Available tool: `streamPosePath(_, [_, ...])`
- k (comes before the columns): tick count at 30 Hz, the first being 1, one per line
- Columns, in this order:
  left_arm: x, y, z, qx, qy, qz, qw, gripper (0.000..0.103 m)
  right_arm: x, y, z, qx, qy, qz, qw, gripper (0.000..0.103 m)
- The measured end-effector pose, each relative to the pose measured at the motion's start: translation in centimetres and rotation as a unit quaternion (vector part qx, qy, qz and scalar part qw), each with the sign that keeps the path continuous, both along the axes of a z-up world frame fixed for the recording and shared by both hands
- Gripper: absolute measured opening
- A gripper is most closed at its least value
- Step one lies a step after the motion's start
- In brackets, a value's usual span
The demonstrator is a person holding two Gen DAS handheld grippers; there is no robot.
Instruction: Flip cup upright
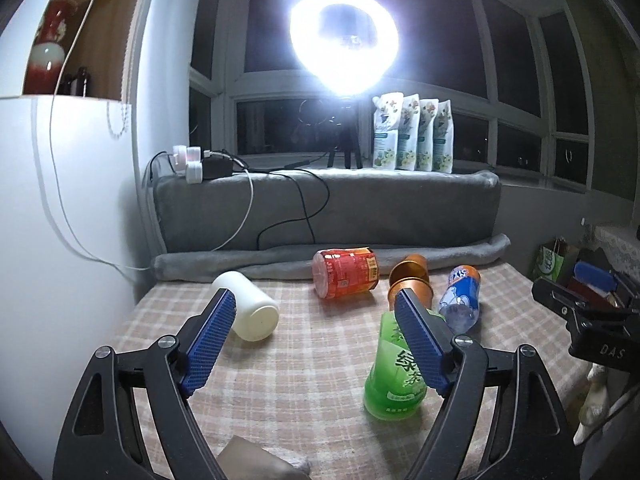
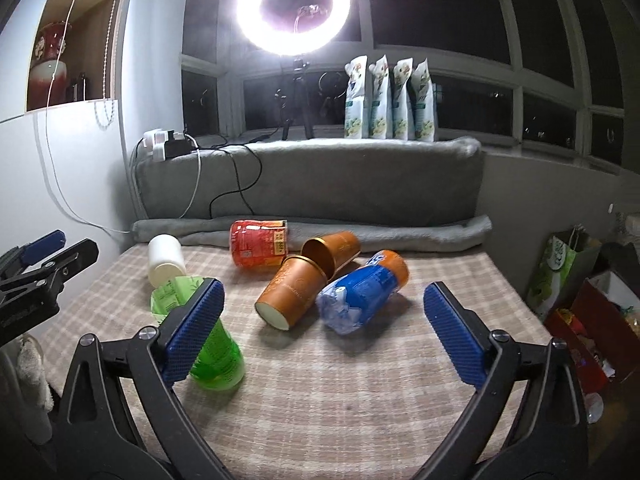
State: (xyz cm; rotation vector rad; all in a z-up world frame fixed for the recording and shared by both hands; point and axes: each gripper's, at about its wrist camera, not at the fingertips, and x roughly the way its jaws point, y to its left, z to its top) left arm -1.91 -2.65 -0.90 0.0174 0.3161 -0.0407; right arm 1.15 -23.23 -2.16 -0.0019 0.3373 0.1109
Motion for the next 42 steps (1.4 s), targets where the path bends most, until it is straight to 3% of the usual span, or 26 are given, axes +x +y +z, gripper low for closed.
streamPosePath(10, [-0.1, -0.2, -0.2, -0.006, 0.012, 0.000, 0.9999, 0.082, -0.2, -0.6, 0.3, 0.003, -0.005, -0.011, 1.000, 0.103])
streamPosePath(42, [-0.3, -0.1, 0.4, -0.004, -0.003, 0.006, 1.0000, 0.082, -0.3, -1.2, 0.5, 0.009, -0.012, -0.023, 1.000, 0.103])
